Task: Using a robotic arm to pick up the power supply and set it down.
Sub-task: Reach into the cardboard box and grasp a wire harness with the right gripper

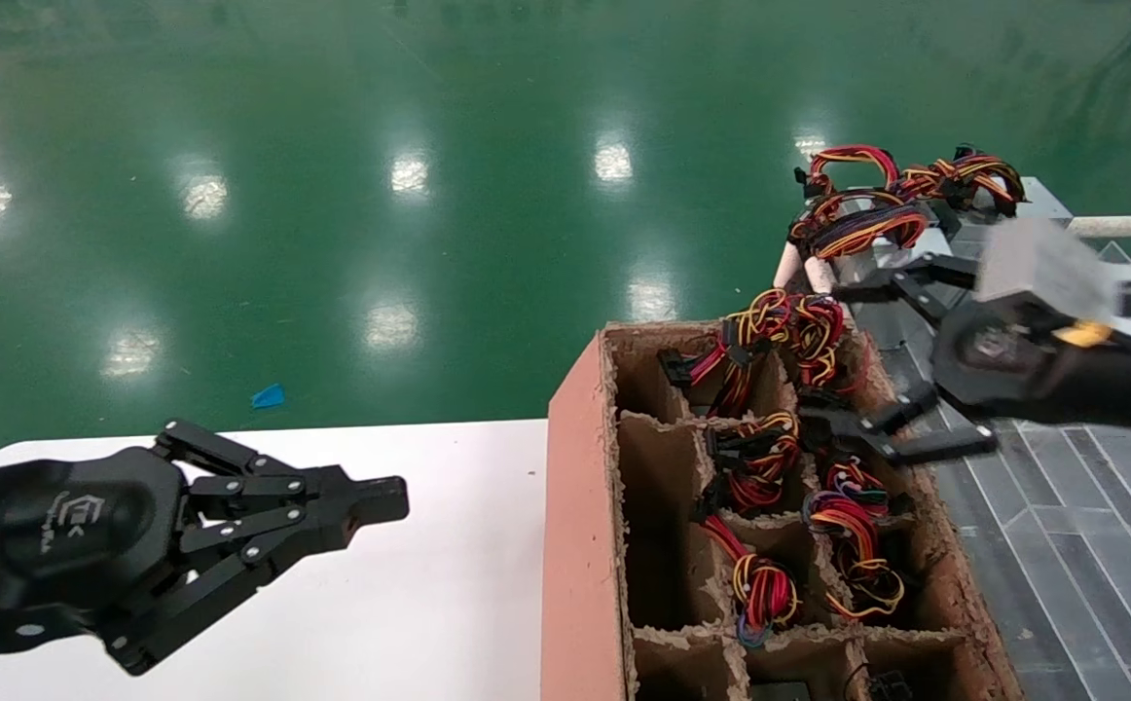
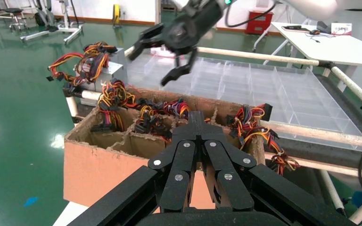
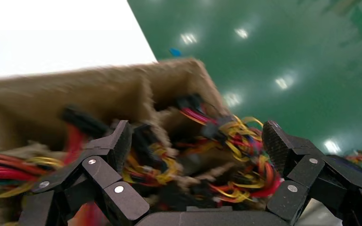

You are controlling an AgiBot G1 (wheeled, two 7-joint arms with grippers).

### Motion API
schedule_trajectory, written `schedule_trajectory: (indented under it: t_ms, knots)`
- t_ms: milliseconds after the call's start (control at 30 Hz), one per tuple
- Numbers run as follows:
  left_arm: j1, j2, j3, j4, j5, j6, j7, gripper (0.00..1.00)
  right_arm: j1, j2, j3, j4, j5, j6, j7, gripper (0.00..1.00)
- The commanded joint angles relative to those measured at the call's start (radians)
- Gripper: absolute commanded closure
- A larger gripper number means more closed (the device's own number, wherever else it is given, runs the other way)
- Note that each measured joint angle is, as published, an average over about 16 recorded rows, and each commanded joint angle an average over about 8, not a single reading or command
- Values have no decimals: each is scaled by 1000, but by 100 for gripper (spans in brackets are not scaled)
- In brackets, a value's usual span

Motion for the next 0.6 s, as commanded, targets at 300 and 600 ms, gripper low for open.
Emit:
schedule_trajectory:
  t_ms: [300,600]
  knots:
    - [0,0,0,0,0,0,0,100,173,-190,-90,-335,-170,23,-226,0]
    - [0,0,0,0,0,0,0,100,313,-335,-183,-573,-326,78,-396,68]
